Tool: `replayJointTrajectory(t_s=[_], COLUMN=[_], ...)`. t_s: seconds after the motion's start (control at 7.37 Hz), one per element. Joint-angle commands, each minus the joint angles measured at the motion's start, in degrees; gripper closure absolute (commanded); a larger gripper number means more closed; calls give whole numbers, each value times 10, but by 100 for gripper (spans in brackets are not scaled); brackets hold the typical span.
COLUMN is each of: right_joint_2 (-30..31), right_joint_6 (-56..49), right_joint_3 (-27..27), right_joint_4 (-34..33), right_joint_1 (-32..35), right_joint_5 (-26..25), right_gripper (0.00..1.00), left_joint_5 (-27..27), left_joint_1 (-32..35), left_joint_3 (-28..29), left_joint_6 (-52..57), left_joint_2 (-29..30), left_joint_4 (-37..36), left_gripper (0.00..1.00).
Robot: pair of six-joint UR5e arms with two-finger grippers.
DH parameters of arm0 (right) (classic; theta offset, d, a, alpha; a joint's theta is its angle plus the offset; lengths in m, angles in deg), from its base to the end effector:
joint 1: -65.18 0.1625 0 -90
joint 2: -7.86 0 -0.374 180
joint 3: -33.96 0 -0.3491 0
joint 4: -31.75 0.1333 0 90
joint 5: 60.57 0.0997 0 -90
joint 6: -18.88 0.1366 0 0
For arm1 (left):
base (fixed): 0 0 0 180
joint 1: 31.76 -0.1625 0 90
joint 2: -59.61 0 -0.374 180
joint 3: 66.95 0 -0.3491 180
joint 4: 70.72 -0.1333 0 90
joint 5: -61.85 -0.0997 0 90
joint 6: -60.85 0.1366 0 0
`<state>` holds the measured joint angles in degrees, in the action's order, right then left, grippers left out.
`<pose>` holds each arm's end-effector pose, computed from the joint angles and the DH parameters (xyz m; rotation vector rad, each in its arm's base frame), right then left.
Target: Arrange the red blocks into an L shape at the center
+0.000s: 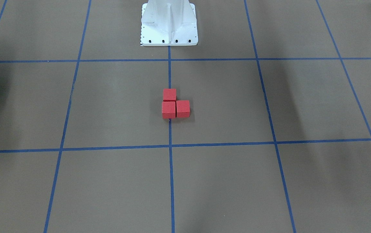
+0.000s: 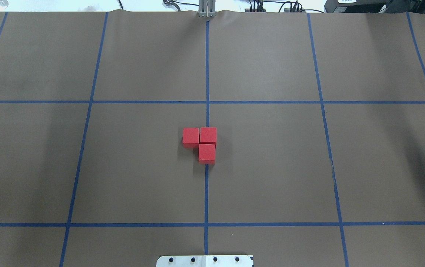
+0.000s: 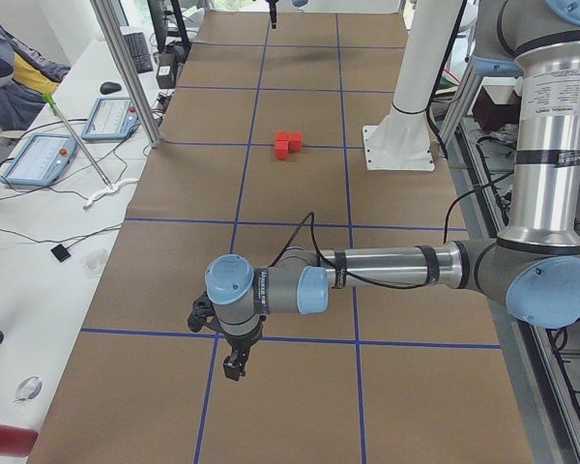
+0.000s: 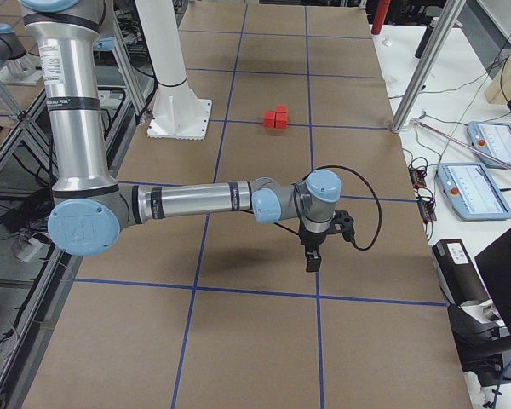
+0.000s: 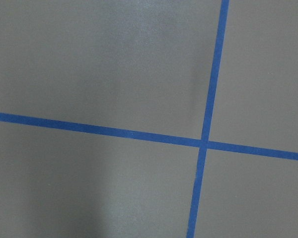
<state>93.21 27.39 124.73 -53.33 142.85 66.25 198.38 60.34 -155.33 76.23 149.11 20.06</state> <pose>-0.0556 -0.4951 0.5920 0.0555 -0.6621 -0.1222 -0.0504 -0.4415 0.6457 0.1018 0.8076 0.2094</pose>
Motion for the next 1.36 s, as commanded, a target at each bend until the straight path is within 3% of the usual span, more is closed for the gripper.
replayJointTrajectory(t_s=[0.0, 0.54, 0.81, 1.22], right_joint_2=[-2, 31, 64, 68], right_joint_6=[-8, -92, -93, -92], right_joint_3=[4, 8, 17, 15], right_joint_4=[0, -1, 1, 1], right_joint_1=[14, 99, 104, 103], right_joint_5=[3, 24, 21, 20], right_gripper=[0, 0, 0, 0], left_joint_5=[6, 8, 8, 8], left_joint_1=[0, -1, -1, -1], left_joint_3=[-1, -1, -2, -1], left_joint_6=[1, 2, 2, 2], left_joint_2=[1, 0, 0, 0], left_joint_4=[2, 3, 3, 3], left_gripper=[0, 0, 0, 0])
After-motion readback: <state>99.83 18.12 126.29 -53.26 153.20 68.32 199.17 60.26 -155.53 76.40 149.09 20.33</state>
